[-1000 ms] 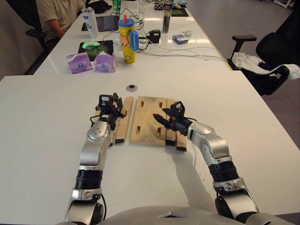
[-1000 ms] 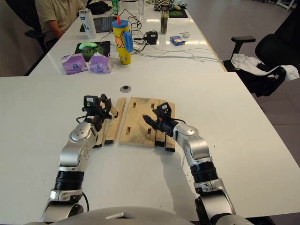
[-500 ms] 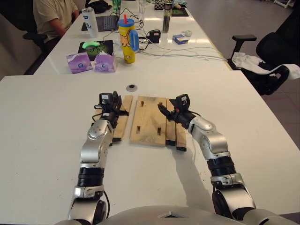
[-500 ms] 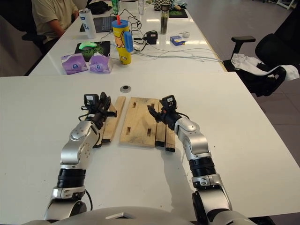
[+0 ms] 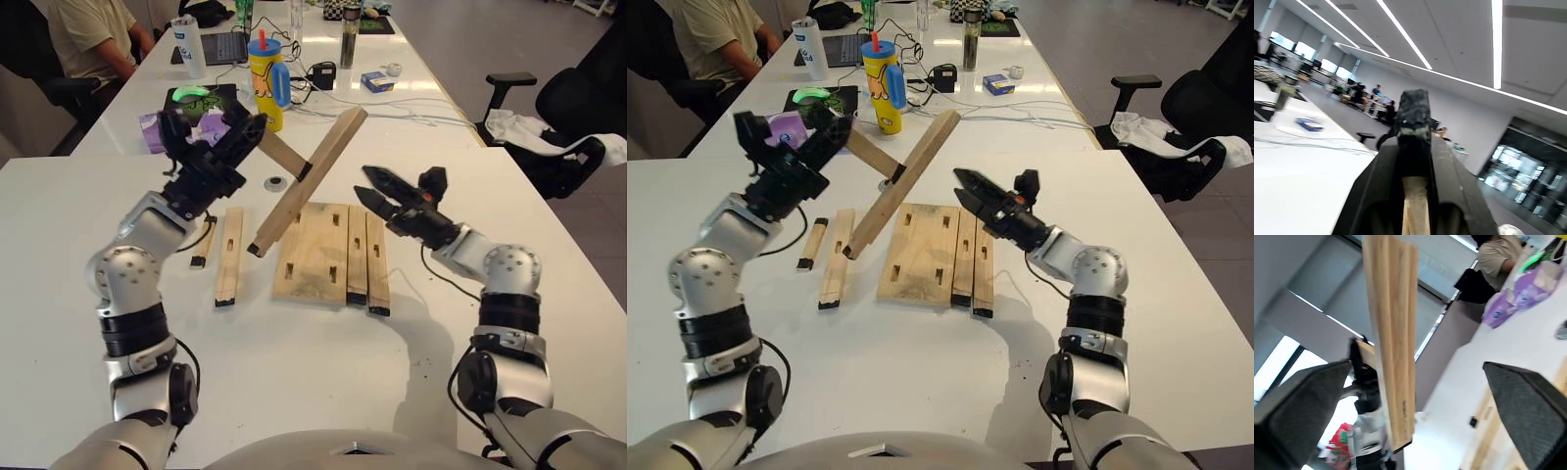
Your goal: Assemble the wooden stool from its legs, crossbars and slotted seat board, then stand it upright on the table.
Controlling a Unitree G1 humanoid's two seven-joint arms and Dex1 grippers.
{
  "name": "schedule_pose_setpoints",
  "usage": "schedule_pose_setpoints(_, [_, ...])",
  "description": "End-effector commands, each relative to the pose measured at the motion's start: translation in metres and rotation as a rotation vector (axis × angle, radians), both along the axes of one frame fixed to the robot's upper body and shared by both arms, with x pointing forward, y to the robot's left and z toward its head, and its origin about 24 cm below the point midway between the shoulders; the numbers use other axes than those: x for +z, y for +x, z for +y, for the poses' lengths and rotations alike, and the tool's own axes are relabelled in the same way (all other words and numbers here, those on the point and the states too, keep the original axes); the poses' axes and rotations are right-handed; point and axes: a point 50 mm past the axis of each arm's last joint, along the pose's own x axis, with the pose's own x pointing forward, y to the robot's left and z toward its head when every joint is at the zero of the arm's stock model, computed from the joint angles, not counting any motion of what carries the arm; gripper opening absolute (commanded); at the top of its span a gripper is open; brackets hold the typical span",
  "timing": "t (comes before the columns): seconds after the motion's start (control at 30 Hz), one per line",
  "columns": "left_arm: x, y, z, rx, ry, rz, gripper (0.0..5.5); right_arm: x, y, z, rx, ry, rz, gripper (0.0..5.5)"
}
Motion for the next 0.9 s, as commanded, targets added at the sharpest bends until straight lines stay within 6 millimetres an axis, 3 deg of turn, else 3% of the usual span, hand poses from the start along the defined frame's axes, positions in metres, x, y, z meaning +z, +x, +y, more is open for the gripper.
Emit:
schedule_pose_setpoints(0.03, [0.009, -0.001, -0.002, -0.124, -0.069, 0.014, 0.39, 0.022, 0.0, 0.004, 0.087, 0.053, -0.05, 5.01])
schedule_pose_setpoints(0.3, [0.003, -0.004, -0.018, -0.212, -0.147, 0.077, 0.39, 0.034, -0.007, 0.021, 0.108, 0.012, -0.177, 5.01])
schedule_pose_setpoints(0.53, [-0.001, -0.004, -0.018, -0.213, -0.158, 0.112, 0.39, 0.038, -0.017, 0.021, 0.156, 0.078, -0.208, 4.0])
schedule_pose_setpoints(0.9, [-0.001, -0.011, -0.024, -0.257, -0.135, 0.113, 0.39, 0.04, -0.014, 0.02, 0.128, 0.098, -0.226, 2.19])
